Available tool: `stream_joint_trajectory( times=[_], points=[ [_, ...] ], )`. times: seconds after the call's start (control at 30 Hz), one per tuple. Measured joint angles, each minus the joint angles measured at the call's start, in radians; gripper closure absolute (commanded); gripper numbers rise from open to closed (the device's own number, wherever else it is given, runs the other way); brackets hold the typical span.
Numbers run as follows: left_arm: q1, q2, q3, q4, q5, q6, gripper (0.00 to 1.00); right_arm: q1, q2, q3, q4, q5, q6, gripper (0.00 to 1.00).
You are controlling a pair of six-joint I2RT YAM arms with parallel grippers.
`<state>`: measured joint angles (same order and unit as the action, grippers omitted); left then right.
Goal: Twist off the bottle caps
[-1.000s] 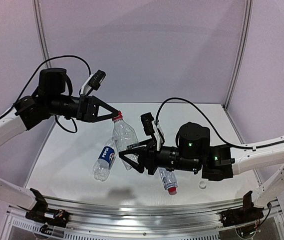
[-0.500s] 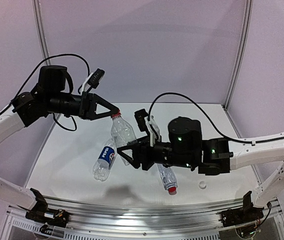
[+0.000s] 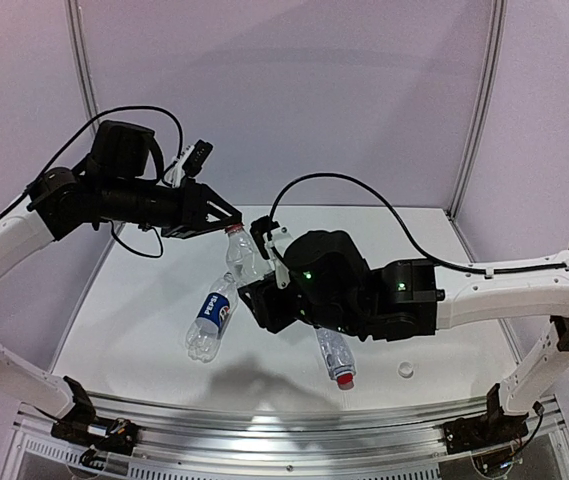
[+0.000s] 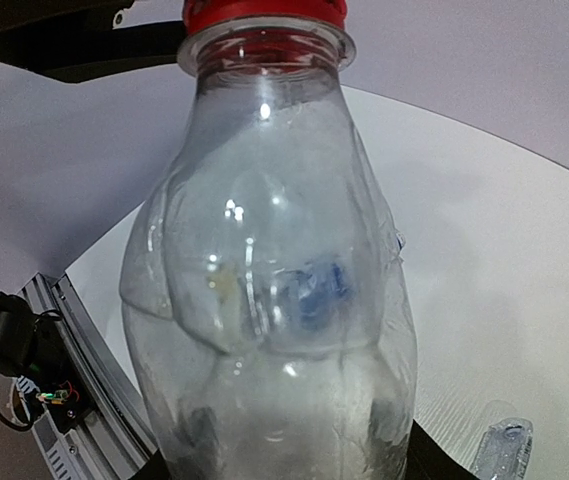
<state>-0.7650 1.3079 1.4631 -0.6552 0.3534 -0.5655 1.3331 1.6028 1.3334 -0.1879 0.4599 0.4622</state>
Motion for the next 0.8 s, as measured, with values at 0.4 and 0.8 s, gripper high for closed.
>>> stream_joint_trajectory(
  times=[0.4, 0.8],
  points=[
    [0.015, -0.017, -0.002, -0.033, 0.016, 0.056, 0.02, -0.008, -0.071, -0.116, 0.067, 0.023, 0.031, 0.68],
    [0.27, -0.26, -0.275, 0.113, 0.238, 0.092, 0.01, -0.025, -0.148, -0.228, 0.151, -0.06, 0.079, 0.68]
  ],
)
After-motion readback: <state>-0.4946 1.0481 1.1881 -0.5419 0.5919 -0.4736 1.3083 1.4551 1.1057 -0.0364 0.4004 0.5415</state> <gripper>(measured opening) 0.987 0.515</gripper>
